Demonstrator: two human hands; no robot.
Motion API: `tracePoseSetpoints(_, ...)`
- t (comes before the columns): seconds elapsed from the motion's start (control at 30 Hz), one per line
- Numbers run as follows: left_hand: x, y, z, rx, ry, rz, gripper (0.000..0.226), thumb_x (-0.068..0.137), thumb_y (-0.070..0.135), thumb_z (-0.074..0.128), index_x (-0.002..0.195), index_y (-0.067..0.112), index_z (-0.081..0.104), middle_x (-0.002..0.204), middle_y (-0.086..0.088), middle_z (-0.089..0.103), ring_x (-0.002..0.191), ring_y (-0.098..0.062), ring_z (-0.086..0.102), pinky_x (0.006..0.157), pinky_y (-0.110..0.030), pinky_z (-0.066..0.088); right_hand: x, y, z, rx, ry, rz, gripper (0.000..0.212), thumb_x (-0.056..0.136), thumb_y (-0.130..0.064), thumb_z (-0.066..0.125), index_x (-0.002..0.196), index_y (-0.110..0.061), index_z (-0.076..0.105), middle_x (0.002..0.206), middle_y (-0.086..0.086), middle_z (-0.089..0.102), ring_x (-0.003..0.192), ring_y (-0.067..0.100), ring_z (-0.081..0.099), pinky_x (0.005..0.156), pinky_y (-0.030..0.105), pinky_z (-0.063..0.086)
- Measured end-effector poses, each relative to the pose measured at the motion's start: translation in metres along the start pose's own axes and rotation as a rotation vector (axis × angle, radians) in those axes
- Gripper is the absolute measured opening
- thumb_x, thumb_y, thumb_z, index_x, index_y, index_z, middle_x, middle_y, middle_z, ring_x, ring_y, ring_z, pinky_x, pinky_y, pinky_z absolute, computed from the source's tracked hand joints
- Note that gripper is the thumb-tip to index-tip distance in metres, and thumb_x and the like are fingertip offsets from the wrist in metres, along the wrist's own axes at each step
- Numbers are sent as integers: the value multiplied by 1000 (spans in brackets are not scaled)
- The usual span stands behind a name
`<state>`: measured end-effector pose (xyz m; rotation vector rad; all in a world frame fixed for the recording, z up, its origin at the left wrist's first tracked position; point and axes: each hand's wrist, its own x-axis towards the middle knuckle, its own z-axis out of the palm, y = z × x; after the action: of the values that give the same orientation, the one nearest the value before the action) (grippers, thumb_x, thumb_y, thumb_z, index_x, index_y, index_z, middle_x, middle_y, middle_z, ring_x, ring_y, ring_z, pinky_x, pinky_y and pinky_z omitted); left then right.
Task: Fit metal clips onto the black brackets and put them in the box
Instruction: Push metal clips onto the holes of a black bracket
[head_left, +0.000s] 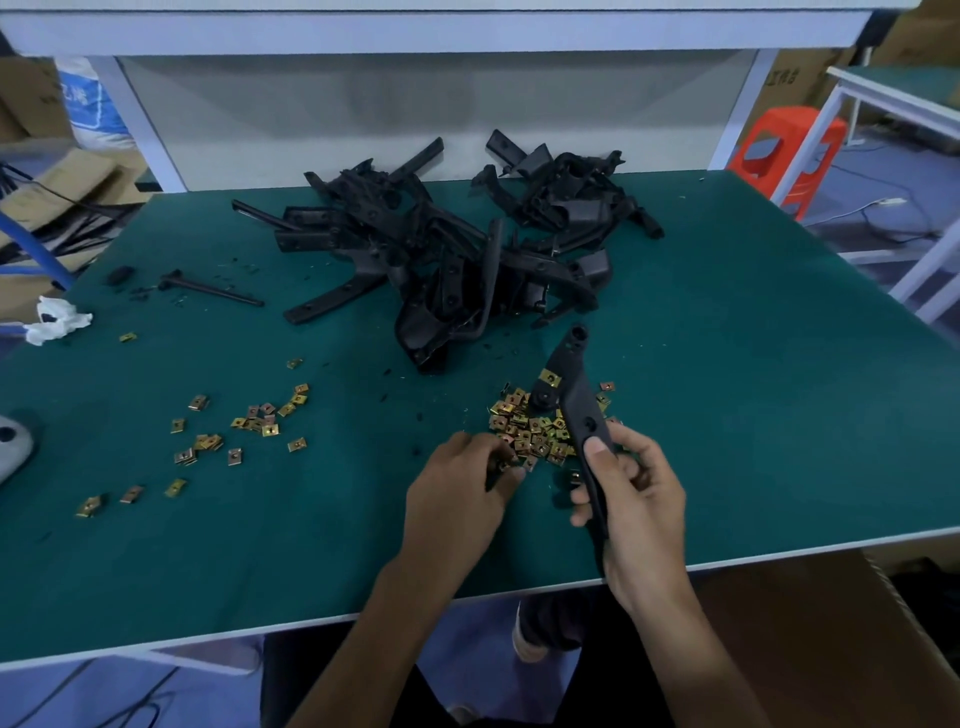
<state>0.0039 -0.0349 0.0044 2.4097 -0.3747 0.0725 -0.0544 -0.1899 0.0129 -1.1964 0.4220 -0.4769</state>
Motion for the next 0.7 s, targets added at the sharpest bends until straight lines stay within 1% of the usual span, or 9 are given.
tracePoseSetpoints(0.1,4,-2,0,26,52,21,19,100,37,57,109,22,65,103,5,59,90,-17,58,73,-35,48,-1,3,0,-16,-20,-9,13,96,-10,69,108,-14,67,67,0,51,51,15,57,39,26,47)
tracePoseSetpoints(0.17,4,-5,-3,-64,86,16,17,103,33,52,102,21,64,95,5,61,82,-13,57,68,-28,41,0,4,-1,-26,-36,-16,12,96,-9,69,106,-15,68,67,0,51,50,16,55,39,26,46)
tracePoseSetpoints(0.23,3,-11,-8,-271,107,-66,18,105,32,48,93,24,58,82,7,62,73,-10,56,60,-22,39,0,7,-1,-71,-57,-36,12,96,-9,70,106,-16,69,66,-2,53,50,17,55,41,26,47)
tracePoseSetpoints(0.3,3,-16,-16,-501,118,-180,18,105,29,47,92,24,58,79,8,67,65,-6,59,56,-18,44,-2,9,-1,-150,-98,-64,14,95,-11,71,107,-19,69,66,-2,54,49,19,56,42,29,48)
tracePoseSetpoints(0.37,4,-21,-22,-694,132,-266,15,104,23,52,95,17,62,71,9,67,58,-5,57,52,-19,47,-4,10,-1,-227,-148,-82,17,95,-14,73,107,-24,69,67,3,58,48,20,57,44,30,50)
tracePoseSetpoints(0.43,6,-22,-26,-868,129,-318,8,102,17,58,99,11,63,67,6,66,59,-6,57,52,-20,49,-6,10,0,-261,-172,-92,18,94,-14,73,107,-25,69,69,7,60,49,20,59,44,29,50)
tracePoseSetpoints(0.5,7,-24,-29,-998,113,-338,5,100,10,59,103,8,61,69,5,67,63,-7,60,56,-21,51,-6,10,0,-270,-181,-97,20,94,-12,73,107,-26,69,70,4,60,50,19,59,44,29,49)
tracePoseSetpoints(0.6,7,-25,-33,-1108,78,-363,11,100,4,57,110,6,58,74,1,71,68,-8,64,61,-20,53,-6,10,0,-298,-206,-101,24,94,-12,72,103,-33,69,68,-1,59,53,20,60,45,30,50)
tracePoseSetpoints(0.7,7,-26,-36,-1184,61,-396,9,100,3,55,106,5,61,76,1,73,68,-9,66,61,-20,54,-7,11,0,-374,-238,-124,30,93,-14,74,102,-42,69,69,-2,60,55,18,63,45,29,51)
